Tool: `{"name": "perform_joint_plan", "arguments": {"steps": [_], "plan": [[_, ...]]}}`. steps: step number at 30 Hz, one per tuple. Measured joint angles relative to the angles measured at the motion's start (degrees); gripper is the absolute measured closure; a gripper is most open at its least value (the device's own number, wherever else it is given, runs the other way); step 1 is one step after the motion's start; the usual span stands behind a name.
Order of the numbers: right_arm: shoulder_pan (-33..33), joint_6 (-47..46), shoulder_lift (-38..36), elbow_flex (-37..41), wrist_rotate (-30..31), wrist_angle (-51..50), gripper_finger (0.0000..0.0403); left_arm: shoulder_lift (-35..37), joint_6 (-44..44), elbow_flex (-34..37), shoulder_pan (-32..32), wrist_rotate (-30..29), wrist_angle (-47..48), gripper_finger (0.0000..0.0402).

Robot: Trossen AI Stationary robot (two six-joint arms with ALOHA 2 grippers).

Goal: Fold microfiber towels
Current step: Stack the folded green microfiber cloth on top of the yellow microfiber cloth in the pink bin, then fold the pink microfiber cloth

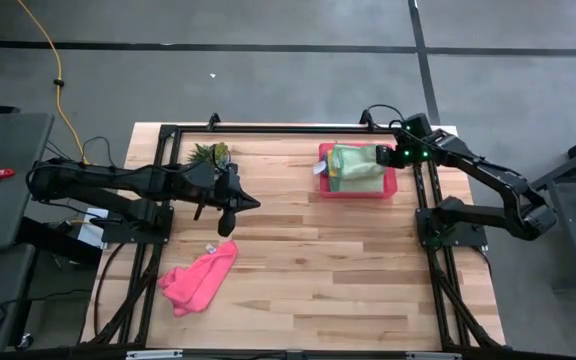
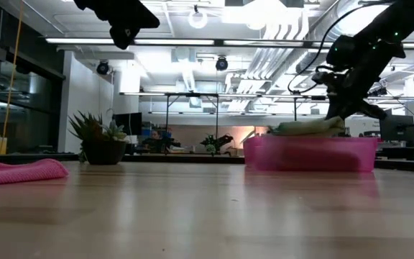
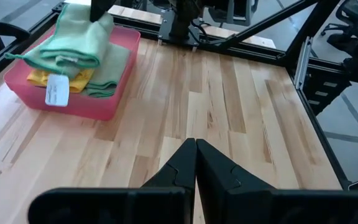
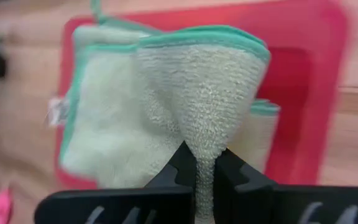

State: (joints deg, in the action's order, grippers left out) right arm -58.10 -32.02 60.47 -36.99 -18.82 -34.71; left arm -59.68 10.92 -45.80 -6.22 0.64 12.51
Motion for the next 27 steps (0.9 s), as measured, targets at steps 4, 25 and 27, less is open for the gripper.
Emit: {"name": "perform_joint_plan", "arguments": {"steps": [4,25,27], "plan": [[0.0,-4.6,0.0,0.0,4.8,0.2,0.0402,0.0,0.0,0.0,0.0,0.0,0.0,0.0401],[0.0,-0.7,0.0,-6.4,18.2,-5.1,0.0219,0.0,0.0,0.0,0.0,0.0,0.1,0.0401],[0.0,-0.1,0.0,-9.3,18.9,-5.8,0.0214,0.0,0.0,0.0,0.0,0.0,0.1,0.0401]]}}
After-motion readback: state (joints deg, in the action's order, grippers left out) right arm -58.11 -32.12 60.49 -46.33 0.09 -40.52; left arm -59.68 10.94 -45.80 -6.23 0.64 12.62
